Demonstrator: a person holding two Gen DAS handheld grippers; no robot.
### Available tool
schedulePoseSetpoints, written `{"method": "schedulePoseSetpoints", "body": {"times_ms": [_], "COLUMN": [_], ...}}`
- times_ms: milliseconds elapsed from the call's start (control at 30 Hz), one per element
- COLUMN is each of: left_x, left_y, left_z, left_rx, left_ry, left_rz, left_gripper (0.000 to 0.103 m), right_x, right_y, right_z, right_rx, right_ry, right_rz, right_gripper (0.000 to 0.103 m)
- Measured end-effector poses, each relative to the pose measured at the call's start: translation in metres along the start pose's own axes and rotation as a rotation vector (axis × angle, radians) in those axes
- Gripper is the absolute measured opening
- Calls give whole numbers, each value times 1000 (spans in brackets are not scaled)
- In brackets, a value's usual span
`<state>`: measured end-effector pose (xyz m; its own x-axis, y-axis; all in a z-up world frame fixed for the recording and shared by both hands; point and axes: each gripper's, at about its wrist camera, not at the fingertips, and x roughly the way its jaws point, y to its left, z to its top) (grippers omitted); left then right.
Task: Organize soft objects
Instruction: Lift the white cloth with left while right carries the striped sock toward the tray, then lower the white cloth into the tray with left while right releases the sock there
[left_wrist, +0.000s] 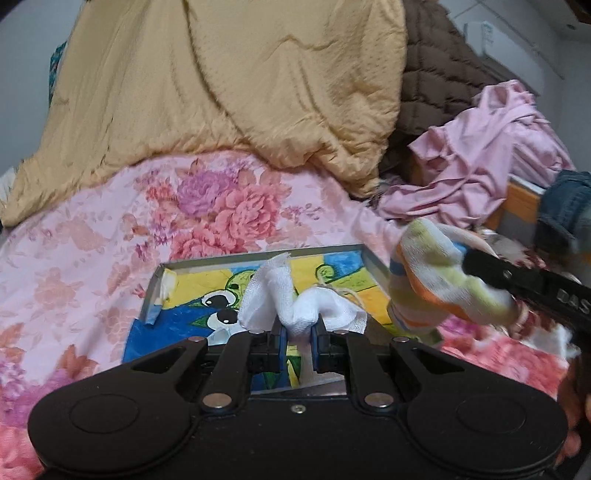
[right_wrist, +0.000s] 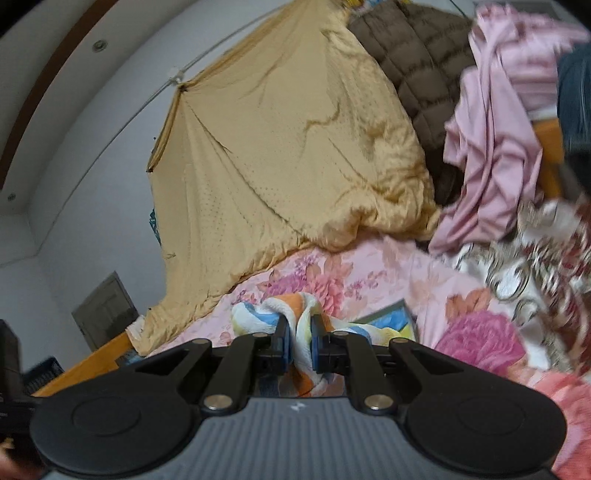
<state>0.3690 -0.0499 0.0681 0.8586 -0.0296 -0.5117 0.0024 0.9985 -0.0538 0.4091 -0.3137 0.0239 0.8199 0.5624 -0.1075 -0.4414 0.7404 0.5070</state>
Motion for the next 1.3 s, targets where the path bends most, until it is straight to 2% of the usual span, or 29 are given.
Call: {"method": "schedulePoseSetpoints", "body": {"times_ms": [233,300,433,833,1067,1300], "left_x": [58,68,83,107,109,110], "left_y": [2,-1,-8,9,19,18], "left_z": [3,1,-1,-6,-9,-14], "left_rx": [-143,-156,-136,-224,-229,-199], "left_ry": [69,89,121,252,289,317], "left_rz": [-33,-32,0,66,66,61], "left_gripper": [13,13,13,14,17,21], "right_x": [30,37,48,71,86,87], "right_y": [-32,-41,-52,-28,-15,-12], "right_z": [-8,-12,-19,-31,-45,-49], "right_rx": [183,239,264,132,25,3], "right_ry": [55,84,132,247,334,349], "right_rz": [10,22,12,-70,-133,-132], "right_gripper": [12,12,12,13,13,18]}}
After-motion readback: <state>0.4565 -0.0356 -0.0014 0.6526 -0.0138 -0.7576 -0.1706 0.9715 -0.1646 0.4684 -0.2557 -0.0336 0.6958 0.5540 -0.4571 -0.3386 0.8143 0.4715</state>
